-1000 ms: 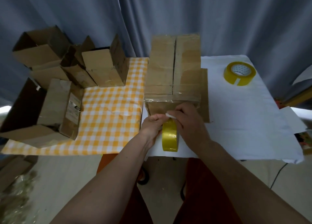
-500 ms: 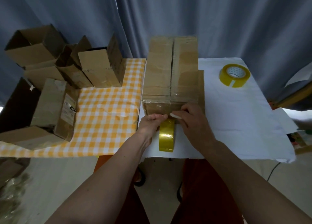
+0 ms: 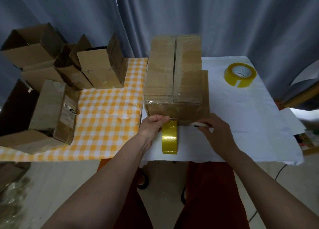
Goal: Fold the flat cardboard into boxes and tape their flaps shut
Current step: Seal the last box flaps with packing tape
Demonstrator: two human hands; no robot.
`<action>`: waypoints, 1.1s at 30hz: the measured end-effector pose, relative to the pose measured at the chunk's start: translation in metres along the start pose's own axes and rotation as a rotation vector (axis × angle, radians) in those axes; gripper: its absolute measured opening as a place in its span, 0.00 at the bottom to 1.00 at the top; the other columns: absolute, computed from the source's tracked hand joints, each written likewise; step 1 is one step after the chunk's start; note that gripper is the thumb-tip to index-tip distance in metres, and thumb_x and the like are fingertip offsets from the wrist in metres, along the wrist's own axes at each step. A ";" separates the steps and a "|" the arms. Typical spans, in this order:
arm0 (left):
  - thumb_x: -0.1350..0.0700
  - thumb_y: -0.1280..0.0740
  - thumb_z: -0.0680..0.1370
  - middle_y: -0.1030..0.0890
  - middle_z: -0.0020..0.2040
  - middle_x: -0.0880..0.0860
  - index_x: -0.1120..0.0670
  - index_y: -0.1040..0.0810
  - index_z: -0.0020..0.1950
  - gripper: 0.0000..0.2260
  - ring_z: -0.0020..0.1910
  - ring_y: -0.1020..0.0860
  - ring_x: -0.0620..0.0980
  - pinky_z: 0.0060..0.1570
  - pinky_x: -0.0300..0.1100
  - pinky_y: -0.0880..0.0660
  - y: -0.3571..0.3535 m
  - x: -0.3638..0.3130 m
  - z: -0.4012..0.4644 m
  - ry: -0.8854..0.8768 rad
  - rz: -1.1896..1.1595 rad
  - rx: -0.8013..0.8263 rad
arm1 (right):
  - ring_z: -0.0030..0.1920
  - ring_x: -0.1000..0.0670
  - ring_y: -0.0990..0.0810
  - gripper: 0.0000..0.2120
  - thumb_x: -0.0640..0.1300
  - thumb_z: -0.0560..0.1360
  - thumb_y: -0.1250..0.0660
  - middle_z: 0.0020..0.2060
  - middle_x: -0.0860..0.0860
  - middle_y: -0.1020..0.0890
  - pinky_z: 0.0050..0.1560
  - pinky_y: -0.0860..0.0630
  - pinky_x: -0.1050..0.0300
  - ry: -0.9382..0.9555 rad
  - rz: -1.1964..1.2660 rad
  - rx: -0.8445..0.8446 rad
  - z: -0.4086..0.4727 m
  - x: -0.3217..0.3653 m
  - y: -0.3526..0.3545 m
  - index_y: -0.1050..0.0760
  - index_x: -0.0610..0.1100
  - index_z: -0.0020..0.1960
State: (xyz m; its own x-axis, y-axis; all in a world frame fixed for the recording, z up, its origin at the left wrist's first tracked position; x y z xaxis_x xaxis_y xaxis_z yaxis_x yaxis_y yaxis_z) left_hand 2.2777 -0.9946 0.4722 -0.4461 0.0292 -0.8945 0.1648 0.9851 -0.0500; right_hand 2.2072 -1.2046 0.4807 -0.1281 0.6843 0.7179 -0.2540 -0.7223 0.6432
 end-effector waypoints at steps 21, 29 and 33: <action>0.55 0.24 0.70 0.16 0.41 0.52 0.52 0.16 0.36 0.04 0.45 0.20 0.50 0.56 0.46 0.24 0.002 0.001 0.001 -0.013 0.029 0.003 | 0.71 0.44 0.37 0.28 0.58 0.75 0.38 0.71 0.47 0.33 0.71 0.44 0.46 0.458 -0.605 0.161 0.078 0.054 -0.017 0.33 0.47 0.71; 0.55 0.25 0.71 0.17 0.40 0.51 0.50 0.17 0.36 0.04 0.44 0.21 0.48 0.54 0.44 0.25 0.024 0.008 -0.014 -0.064 0.011 -0.034 | 0.68 0.46 0.36 0.26 0.49 0.74 0.33 0.69 0.52 0.31 0.68 0.40 0.49 0.244 -0.483 0.105 0.092 0.047 -0.021 0.34 0.52 0.71; 0.59 0.26 0.72 0.16 0.40 0.51 0.52 0.17 0.38 0.03 0.45 0.20 0.48 0.52 0.41 0.23 0.030 0.008 -0.024 -0.106 0.026 -0.045 | 0.69 0.46 0.37 0.31 0.45 0.71 0.29 0.70 0.49 0.32 0.69 0.41 0.50 0.193 -0.509 0.113 0.089 0.059 -0.025 0.36 0.49 0.72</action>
State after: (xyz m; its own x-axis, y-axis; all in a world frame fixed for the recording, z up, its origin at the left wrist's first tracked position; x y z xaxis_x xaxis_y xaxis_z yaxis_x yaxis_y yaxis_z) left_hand 2.2583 -0.9612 0.4740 -0.3460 0.0388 -0.9374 0.1347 0.9908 -0.0087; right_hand 2.2917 -1.1556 0.5308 -0.1921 0.9479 0.2542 -0.2265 -0.2949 0.9283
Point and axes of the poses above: each hand's wrist, its own z-axis towards the middle knuckle, its own y-axis out of the back of the hand, x = y × z, the point moved 1 cm from there along z, towards the middle knuckle
